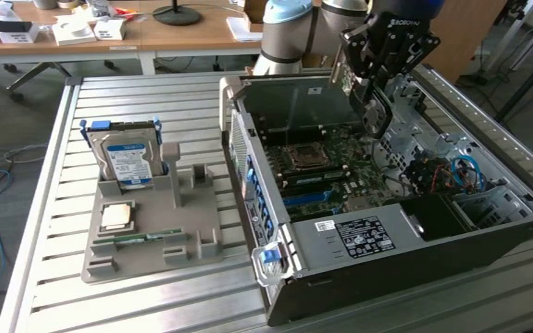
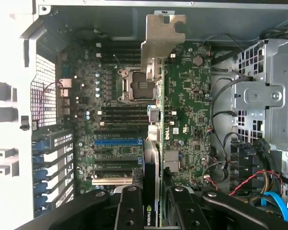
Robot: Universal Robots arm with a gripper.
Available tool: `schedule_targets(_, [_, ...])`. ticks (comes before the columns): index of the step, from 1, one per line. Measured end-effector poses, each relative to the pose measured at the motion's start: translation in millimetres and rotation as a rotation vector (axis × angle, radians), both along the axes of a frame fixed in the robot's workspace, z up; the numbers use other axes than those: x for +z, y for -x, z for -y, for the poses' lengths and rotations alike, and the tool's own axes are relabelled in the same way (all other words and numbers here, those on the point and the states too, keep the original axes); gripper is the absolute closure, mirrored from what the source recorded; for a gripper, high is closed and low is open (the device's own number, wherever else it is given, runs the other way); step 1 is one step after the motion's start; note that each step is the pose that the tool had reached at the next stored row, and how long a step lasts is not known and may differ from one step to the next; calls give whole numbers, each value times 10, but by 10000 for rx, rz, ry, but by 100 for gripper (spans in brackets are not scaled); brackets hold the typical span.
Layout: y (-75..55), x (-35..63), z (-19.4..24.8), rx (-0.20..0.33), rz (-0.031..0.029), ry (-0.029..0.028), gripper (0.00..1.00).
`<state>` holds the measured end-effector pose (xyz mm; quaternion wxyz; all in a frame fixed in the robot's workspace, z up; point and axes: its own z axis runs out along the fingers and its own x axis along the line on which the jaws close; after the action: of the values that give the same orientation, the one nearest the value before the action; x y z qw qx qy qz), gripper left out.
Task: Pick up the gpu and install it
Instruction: 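Pick up the gpu and move the gpu toward the slot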
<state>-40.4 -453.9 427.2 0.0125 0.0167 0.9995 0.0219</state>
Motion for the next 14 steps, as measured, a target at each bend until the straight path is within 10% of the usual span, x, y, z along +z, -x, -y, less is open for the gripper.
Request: schedule_targets(14, [-100, -29, 0, 224, 0, -3, 74])
